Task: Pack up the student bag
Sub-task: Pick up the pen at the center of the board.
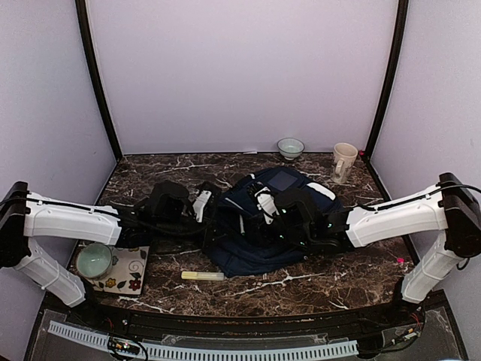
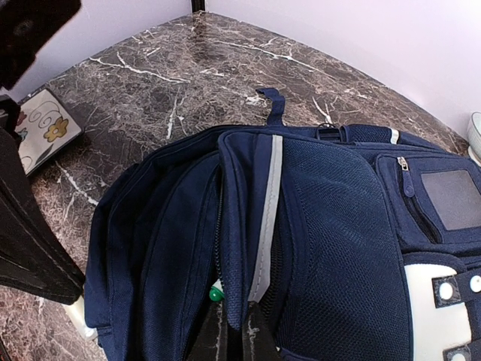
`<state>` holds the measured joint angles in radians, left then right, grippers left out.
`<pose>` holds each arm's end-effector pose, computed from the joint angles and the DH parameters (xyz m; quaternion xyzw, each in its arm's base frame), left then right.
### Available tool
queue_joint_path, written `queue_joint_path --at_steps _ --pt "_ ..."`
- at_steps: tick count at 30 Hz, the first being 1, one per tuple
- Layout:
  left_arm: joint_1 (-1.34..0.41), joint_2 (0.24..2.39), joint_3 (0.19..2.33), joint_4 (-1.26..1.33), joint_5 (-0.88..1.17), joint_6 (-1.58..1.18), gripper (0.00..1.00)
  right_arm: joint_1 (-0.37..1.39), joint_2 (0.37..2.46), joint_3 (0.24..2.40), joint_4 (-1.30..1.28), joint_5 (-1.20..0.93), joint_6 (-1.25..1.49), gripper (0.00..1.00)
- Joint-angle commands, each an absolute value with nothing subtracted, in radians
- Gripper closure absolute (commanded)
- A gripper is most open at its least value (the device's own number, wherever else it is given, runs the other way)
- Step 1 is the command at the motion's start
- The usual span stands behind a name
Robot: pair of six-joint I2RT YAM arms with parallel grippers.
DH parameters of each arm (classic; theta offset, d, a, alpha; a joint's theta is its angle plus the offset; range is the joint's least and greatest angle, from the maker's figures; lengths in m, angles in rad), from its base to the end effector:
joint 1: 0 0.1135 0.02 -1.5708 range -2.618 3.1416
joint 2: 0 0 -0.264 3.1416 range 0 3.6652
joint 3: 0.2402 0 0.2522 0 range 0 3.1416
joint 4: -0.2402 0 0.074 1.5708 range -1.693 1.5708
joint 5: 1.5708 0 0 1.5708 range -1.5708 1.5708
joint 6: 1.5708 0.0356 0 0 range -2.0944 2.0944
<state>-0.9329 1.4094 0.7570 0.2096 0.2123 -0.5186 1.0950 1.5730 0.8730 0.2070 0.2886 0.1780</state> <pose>0.1768 -0.2511 0.2264 0.2283 0.8107 -0.4198 0.3382 0.1656 0.2992 0.2144 -0.3097 0.7943 0.2026 0.4818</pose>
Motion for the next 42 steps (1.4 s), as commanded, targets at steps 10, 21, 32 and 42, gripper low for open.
queue_joint_path --at_steps 10,21,32,42 --pt "-0.973 1.378 0.948 -0.405 0.089 -0.242 0.07 1.104 1.539 0.862 0.276 0.308 0.176 1.00" --pt "-1.027 1.586 0.980 -0.591 0.106 -0.200 0.14 1.104 1.536 0.854 0.292 0.296 0.174 1.00" --pt "-1.026 1.711 1.014 -0.604 0.086 -0.181 0.29 1.104 1.517 0.822 0.306 0.291 0.177 1.00" --pt "-1.028 1.724 0.987 -0.640 0.057 -0.210 0.50 1.104 1.494 0.789 0.320 0.307 0.178 1.00"
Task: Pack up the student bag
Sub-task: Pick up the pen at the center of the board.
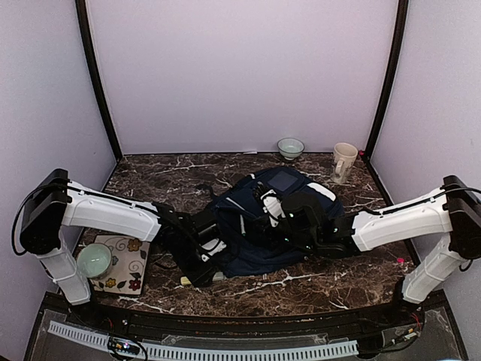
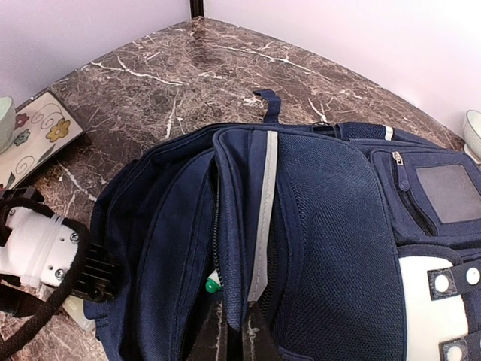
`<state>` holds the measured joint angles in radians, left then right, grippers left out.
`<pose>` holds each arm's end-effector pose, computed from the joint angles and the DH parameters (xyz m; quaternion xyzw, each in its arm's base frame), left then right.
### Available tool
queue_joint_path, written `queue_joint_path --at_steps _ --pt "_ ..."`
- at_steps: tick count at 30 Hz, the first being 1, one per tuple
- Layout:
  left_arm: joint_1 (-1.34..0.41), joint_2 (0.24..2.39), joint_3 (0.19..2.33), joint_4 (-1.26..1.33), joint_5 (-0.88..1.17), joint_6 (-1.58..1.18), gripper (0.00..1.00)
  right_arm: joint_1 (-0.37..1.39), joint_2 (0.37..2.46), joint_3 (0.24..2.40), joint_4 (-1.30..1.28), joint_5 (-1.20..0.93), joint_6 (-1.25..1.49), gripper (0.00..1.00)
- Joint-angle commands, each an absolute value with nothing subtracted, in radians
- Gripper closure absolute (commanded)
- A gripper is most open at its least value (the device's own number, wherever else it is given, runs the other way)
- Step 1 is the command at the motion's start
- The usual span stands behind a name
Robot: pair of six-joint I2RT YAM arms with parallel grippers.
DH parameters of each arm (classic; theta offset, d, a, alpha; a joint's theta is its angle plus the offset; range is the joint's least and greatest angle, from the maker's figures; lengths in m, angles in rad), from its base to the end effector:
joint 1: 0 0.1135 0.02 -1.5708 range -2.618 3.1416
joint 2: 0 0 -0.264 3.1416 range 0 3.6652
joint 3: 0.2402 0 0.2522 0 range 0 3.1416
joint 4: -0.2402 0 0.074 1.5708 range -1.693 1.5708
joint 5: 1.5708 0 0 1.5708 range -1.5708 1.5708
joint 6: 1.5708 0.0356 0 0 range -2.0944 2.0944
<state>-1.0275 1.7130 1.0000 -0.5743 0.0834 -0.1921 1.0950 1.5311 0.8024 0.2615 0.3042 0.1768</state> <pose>0.1590 -0.2691 0.1549 0.4066 0.9017 -0.1147 0.0921 0.1600 0.2872 0.2103 -0.3018 0.7898 0.2039 0.4935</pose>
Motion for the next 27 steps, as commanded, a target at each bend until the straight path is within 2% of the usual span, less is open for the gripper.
queue_joint_path --at_steps 1,8,9,11,14,27 --pt "-1.032 1.730 0.985 -0.648 0.049 -0.220 0.50 1.104 1.493 0.788 0.319 0.307 0.179 1.00" --pt "-1.057 1.766 0.997 -0.695 -0.006 -0.243 0.52 1.104 1.481 0.782 0.320 0.306 0.185 1.00" --pt "-1.058 1.770 0.997 -0.696 -0.008 -0.242 0.55 1.104 1.478 0.780 0.321 0.305 0.187 1.00" --pt "-1.061 1.778 0.997 -0.698 -0.014 -0.238 0.67 1.104 1.472 0.776 0.321 0.304 0.190 1.00" --pt "-1.066 1.775 0.997 -0.695 -0.023 -0.235 0.77 1.104 1.462 0.766 0.321 0.307 0.194 1.00" --pt "-1.080 1.592 1.005 -0.644 -0.023 -0.227 0.87 1.104 1.447 0.763 0.316 0.301 0.196 1.00"
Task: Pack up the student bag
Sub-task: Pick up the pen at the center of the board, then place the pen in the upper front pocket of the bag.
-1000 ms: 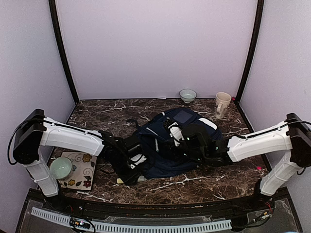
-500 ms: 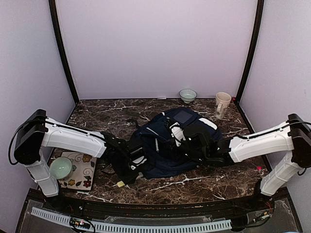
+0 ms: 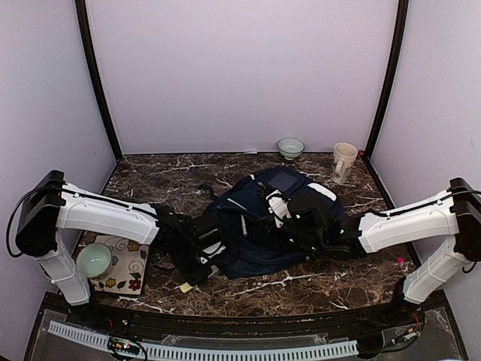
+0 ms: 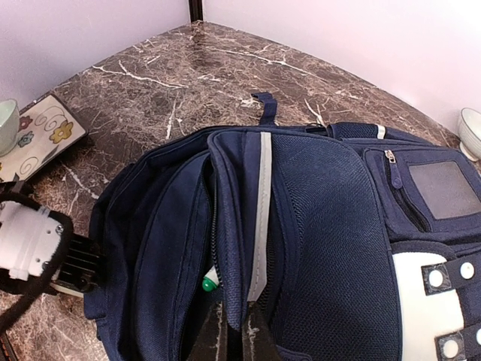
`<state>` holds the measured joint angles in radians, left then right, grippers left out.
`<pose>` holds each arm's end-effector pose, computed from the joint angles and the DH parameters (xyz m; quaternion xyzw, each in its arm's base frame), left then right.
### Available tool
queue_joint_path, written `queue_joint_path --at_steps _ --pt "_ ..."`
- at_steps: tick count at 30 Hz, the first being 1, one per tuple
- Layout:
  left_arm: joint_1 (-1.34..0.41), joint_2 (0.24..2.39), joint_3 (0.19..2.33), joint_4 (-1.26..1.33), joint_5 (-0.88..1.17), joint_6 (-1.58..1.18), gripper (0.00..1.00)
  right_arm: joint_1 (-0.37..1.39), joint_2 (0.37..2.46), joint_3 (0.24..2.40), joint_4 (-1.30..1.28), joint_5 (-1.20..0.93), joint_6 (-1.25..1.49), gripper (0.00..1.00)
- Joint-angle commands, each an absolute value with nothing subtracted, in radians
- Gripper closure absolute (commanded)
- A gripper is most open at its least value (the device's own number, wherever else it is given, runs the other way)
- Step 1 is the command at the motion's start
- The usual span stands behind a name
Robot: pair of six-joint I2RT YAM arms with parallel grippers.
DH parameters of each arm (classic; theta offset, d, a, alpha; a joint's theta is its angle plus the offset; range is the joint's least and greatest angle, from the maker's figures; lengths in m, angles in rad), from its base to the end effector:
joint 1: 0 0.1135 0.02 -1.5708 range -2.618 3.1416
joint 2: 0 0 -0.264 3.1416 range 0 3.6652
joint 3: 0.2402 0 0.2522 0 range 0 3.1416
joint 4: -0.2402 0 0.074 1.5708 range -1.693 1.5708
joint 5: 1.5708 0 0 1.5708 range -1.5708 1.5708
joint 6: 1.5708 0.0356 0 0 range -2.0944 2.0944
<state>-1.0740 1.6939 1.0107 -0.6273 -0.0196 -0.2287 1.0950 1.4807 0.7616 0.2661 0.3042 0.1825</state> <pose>0.1476 -0.2709 0.1615 0.4055 0.9048 -0.0710 0.1091 0.1548 0.2770 0.2130 -0.2971 0.7877 0.2093 0.4974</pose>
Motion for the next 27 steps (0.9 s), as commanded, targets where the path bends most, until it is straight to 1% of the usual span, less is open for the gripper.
queue_joint_path --at_steps 1,7,13,17,20,27 --pt "-1.080 1.572 1.006 -0.630 -0.019 -0.227 0.87 1.104 1.449 0.764 0.317 0.301 0.196 1.00" --pt "-1.080 1.459 1.009 -0.591 -0.012 -0.235 0.88 1.104 1.455 0.775 0.311 0.300 0.195 1.00" --pt "-1.079 1.353 0.998 -0.516 -0.043 -0.261 0.91 1.104 1.454 0.780 0.322 0.292 0.190 1.00" --pt "-1.078 1.354 1.017 -0.496 -0.077 -0.284 0.95 1.105 1.457 0.788 0.322 0.281 0.189 1.00" --pt "-1.078 1.368 1.028 -0.467 -0.068 -0.290 1.00 1.105 1.459 0.789 0.322 0.278 0.188 1.00" --pt "-1.067 1.438 1.074 -0.404 -0.035 -0.294 1.00 1.106 1.460 0.787 0.331 0.276 0.187 1.00"
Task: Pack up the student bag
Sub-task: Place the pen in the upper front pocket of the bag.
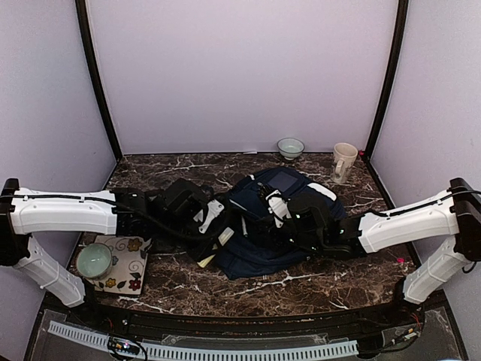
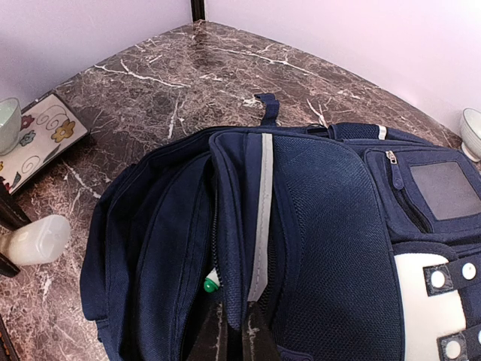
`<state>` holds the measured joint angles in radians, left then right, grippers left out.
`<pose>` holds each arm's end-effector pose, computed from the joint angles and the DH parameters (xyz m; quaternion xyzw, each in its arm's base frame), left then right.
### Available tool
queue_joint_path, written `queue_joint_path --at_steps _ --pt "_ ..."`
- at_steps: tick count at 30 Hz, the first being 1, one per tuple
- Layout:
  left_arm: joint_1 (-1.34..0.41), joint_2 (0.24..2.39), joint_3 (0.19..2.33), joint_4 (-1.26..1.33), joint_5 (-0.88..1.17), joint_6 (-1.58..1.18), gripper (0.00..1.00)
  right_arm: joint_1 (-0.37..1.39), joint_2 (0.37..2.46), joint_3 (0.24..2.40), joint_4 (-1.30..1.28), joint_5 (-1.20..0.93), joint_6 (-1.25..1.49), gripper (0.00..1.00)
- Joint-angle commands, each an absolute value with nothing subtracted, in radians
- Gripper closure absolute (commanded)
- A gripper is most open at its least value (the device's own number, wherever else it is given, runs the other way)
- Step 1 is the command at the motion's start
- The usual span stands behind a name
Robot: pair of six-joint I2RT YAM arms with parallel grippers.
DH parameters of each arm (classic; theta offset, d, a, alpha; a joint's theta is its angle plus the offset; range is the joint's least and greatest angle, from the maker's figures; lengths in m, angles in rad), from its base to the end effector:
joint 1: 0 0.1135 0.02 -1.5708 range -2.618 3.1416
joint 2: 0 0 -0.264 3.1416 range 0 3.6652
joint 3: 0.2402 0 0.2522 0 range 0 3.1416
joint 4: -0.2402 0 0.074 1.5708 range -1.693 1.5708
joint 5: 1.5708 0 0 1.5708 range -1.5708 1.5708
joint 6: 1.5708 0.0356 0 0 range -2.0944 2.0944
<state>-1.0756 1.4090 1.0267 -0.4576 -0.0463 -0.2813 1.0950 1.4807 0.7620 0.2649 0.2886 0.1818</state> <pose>0.1441 -0.2634 0.2568 0.3535 0.8642 -0.2074 0.2917 0.1543 0.2774 0.2129 -0.3016 0.7869 0.2146 0.4938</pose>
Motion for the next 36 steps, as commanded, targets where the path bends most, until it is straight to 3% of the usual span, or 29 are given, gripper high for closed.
queue_joint_path --at_steps 1,22,36 --pt "-1.063 1.449 1.084 -0.397 -0.033 -0.293 1.00 1.105 1.461 0.788 0.332 0.278 0.187 1.00" --pt "-0.955 1.677 1.221 -0.398 0.121 -0.281 1.00 1.105 1.465 0.787 0.343 0.289 0.158 1.00" --pt "-0.884 1.826 1.358 -0.360 0.218 -0.308 1.00 1.114 1.458 0.738 0.391 0.148 0.163 1.00"
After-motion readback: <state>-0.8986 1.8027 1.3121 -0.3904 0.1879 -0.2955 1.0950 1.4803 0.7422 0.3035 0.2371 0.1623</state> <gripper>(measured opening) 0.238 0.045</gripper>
